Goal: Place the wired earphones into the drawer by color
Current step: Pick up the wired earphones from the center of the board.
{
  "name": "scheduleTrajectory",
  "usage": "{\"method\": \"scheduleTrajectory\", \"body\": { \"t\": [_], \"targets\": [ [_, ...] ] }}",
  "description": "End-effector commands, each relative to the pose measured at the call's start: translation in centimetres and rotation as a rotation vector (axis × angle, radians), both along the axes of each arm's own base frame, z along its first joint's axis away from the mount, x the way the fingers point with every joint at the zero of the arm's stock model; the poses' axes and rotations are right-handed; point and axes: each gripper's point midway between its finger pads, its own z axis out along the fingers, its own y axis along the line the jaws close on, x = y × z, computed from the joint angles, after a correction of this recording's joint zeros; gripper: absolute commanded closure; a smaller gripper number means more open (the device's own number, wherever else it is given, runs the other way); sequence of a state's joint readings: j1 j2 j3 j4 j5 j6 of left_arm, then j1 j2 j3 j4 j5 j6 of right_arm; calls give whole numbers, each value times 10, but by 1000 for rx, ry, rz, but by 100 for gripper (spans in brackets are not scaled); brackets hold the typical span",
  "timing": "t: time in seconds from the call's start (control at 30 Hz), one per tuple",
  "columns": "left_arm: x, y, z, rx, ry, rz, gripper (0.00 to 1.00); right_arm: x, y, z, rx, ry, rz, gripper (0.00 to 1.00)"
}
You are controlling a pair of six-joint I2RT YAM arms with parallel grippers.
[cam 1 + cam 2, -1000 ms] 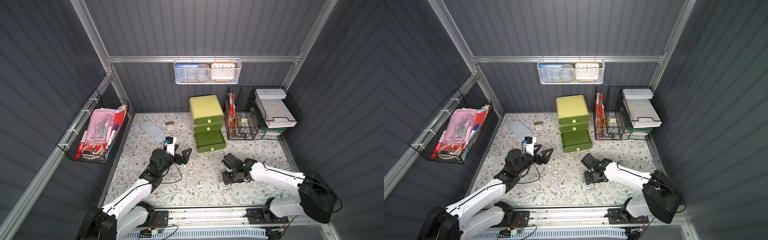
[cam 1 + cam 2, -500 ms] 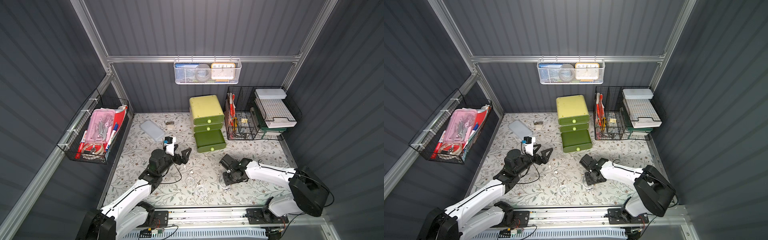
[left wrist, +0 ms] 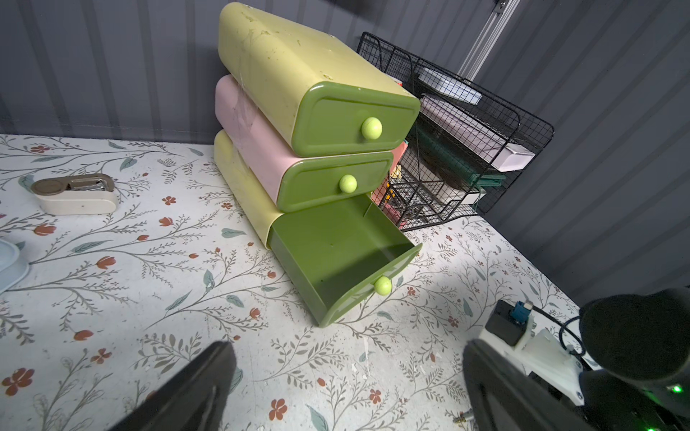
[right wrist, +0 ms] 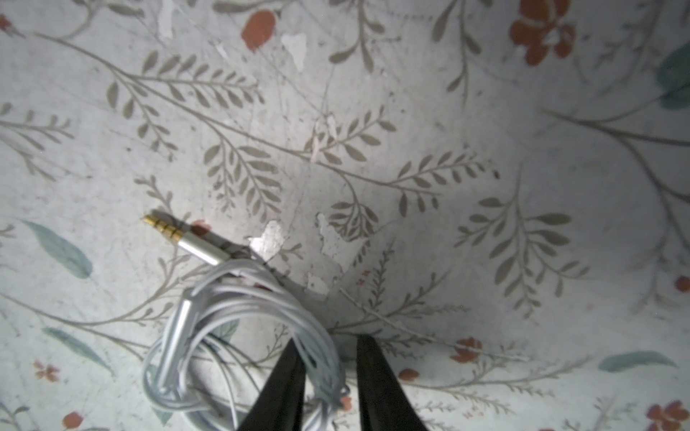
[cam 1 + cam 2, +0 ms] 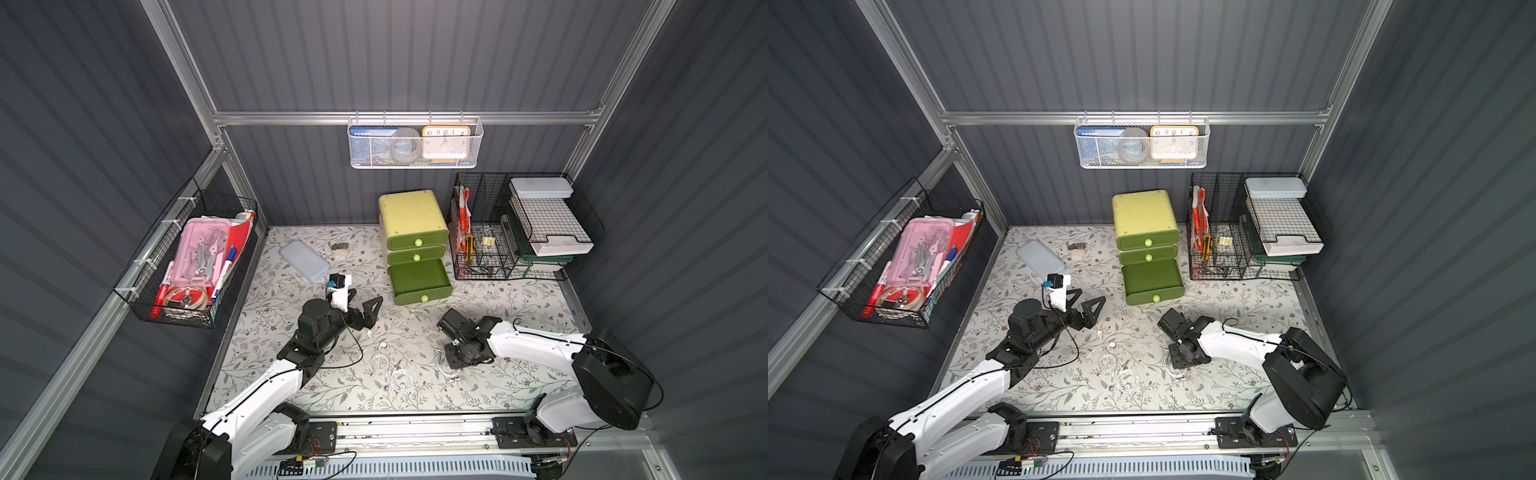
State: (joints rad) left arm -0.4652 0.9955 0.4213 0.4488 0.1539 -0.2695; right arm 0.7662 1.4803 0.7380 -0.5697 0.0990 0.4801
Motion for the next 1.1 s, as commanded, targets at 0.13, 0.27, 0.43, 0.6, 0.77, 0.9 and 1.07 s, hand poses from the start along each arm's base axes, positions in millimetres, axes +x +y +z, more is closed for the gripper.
{"method": "scheduleTrajectory", "body": {
  "t": [0.13,0.27,0.43,0.6,0.77,0.9,1.07],
  "targets": [
    [0,1,1,-17,-2,12,1,-6,-6,-2,-36,34,-14,86],
    [-2,2,2,-21,-7,12,1,-6,-7,6,-28,16,-16,91],
    [-4,4,7,-28,-23,16,1,2,-8,24,-21,-47,-16,96],
    [-3,5,7,-30,-22,27,1,18,-9,56,-18,-144,-2,97],
    [-1,4,4,-25,-12,28,1,31,-8,91,-17,-208,7,98],
    [-1,4,5,-26,-13,28,1,45,-5,118,17,-284,-5,98],
    [-2,5,6,-27,-18,29,1,78,-1,154,91,-401,-26,99]
  ]
}}
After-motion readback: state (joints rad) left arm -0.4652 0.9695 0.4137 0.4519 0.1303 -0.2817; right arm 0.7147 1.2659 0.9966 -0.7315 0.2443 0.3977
